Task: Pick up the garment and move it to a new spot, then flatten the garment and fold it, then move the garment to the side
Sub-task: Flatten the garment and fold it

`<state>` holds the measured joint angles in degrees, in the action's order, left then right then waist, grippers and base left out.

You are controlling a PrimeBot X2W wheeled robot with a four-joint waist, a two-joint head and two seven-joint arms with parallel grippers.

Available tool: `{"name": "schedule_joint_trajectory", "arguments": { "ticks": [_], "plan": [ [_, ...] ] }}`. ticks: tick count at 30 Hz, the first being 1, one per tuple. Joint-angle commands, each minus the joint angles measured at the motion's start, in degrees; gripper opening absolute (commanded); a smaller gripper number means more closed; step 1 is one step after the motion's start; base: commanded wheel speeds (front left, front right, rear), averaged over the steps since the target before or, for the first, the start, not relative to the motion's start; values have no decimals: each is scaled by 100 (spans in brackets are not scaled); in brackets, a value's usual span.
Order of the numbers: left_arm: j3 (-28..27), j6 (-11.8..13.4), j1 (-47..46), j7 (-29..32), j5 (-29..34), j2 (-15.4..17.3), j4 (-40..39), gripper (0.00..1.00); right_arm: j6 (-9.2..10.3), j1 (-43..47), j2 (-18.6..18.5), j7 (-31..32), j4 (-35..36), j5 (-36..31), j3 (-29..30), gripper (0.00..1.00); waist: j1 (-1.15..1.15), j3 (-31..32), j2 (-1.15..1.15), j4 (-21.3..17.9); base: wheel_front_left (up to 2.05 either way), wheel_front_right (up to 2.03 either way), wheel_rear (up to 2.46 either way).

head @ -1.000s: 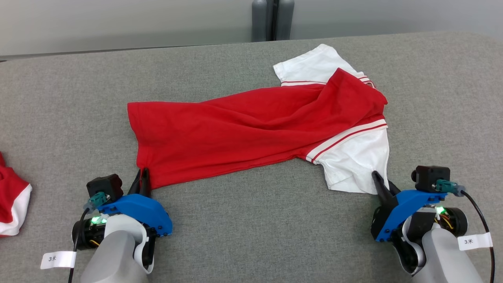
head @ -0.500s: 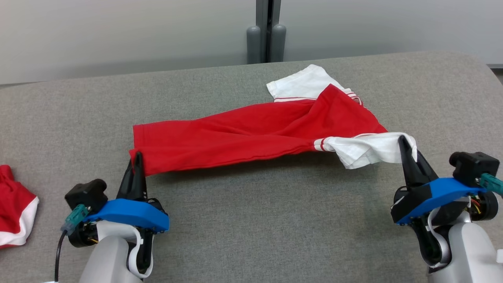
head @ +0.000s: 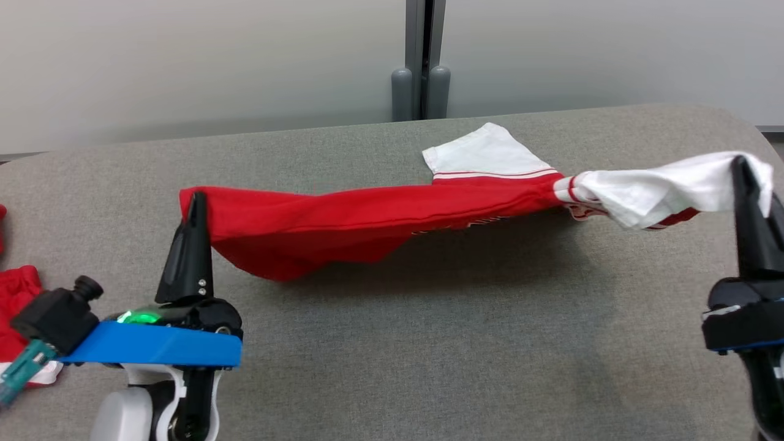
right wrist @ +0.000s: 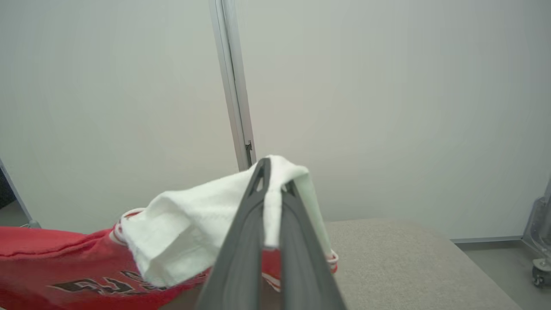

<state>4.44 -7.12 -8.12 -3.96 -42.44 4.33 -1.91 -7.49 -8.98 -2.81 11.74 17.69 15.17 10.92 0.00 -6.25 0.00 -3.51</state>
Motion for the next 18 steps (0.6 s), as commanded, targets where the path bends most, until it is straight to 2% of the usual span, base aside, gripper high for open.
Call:
{"name": "schedule_joint_trajectory", "arguments": {
  "ticks": [1, 5, 9, 14, 15, 18],
  "plan": [
    [-65, 72, 109, 278, -193, 79, -533, 0, -1, 93, -15, 125, 420, -64, 117, 0, 0, -19, 0, 3, 0, 0, 0],
    [-160, 326, 145, 854, -507, 217, -1540, 0, -1, -29, -14, 380, 1193, -89, 277, 0, 0, -172, 0, -5, 0, 0, 0],
    [-299, 596, -173, 1303, -563, 444, -1958, 0, -1, -388, -58, 667, 1367, -36, 333, 0, 0, -522, 0, -21, 0, 0, 0],
    [-389, 819, -1109, 1745, -492, 783, -1385, 0, -1, -1503, -383, 966, 428, 289, -79, 0, 0, -1205, 0, -116, 0, 0, 0],
    [-389, 819, -1109, 1745, -492, 783, -1385, 0, -1, -1503, -383, 966, 428, 289, -79, 0, 0, -1205, 0, -116, 0, 0, 0],
    [-439, 965, -1949, 1866, -209, 1028, -867, 0, -1, -2592, -622, 908, -493, 492, -465, 0, 0, -1700, 0, -228, 0, 0, 0]
  ]
}}
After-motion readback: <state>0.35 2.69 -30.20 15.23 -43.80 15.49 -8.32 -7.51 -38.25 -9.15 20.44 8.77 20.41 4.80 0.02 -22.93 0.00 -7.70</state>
